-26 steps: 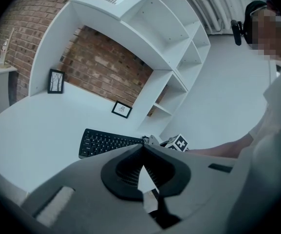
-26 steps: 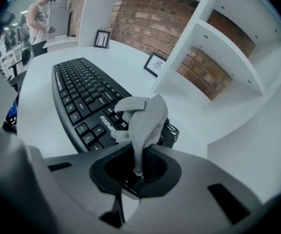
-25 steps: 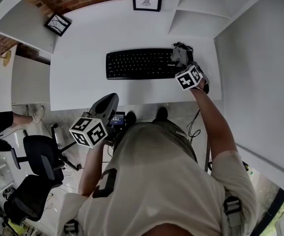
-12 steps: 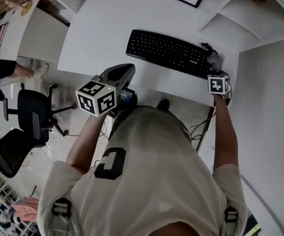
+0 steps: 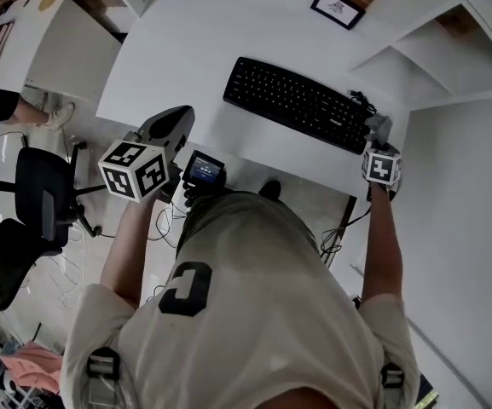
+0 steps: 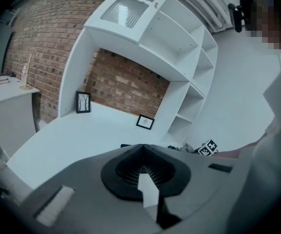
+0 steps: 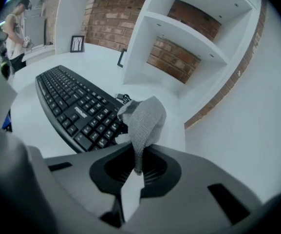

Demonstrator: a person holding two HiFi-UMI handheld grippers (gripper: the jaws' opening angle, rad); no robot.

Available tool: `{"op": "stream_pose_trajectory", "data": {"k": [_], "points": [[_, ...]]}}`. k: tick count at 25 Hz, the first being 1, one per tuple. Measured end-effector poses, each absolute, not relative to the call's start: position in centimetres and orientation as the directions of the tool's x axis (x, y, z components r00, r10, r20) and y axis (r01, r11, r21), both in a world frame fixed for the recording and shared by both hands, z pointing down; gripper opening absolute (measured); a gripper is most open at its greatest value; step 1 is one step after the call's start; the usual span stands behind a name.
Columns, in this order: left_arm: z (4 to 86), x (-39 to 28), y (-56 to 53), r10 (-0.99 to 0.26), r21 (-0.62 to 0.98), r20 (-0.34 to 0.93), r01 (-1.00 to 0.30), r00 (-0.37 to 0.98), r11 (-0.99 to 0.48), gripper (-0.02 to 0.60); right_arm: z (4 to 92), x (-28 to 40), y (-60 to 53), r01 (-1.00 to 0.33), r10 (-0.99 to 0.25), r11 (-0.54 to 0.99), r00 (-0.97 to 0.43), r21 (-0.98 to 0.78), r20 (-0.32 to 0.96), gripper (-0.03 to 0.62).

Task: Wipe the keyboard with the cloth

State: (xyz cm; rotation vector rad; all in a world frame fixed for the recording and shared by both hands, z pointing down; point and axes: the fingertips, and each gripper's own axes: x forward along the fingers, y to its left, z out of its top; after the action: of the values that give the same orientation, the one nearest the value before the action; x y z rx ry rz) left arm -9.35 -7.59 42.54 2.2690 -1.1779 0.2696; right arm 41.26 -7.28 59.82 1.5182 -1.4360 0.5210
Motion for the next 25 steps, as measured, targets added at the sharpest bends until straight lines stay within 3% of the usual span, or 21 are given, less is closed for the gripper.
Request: {"op": "stream_pose_trajectory", "data": {"k": [5, 11, 15, 21, 25], "points": [[41.6, -10.4, -8.6, -0.684, 0.421, 0.375, -0.773, 0.625, -0.475, 0.005, 56.4, 34.8, -9.5, -0.969, -0.631, 0.147, 0.062, 0.198, 0.773, 0.015], [42.2, -12.9, -8.1, -0.679, 0.478, 0.348, -0.746, 0.646, -0.465, 0.005, 53.0, 23.4, -12.7, -0.971, -0.668, 0.234, -0.127, 0.045, 0.733, 0.015], [42.8, -15.1, -7.6, -0.674, 0.483, 0.351, -0.742, 0.650, -0.465, 0.005, 52.9, 15.8, -14.9, -0.954, -0.645, 0.293, -0.247, -0.065, 0.723, 0.015], [43.7, -19.7, -6.4, -0.700, 0.512, 0.359, -0.757, 0.617, -0.405, 0.005, 54.1, 5.8, -17.0, -0.855, -0.567, 0.165, -0.490, -0.492, 0.662, 0.015], [44.4, -21.8, -5.1, -0.705, 0.527, 0.381, -0.767, 0.598, -0.366, 0.005, 54.7, 0.9, -18.4, -0.808, -0.526, 0.150, -0.553, -0.570, 0.646, 0.015]]}}
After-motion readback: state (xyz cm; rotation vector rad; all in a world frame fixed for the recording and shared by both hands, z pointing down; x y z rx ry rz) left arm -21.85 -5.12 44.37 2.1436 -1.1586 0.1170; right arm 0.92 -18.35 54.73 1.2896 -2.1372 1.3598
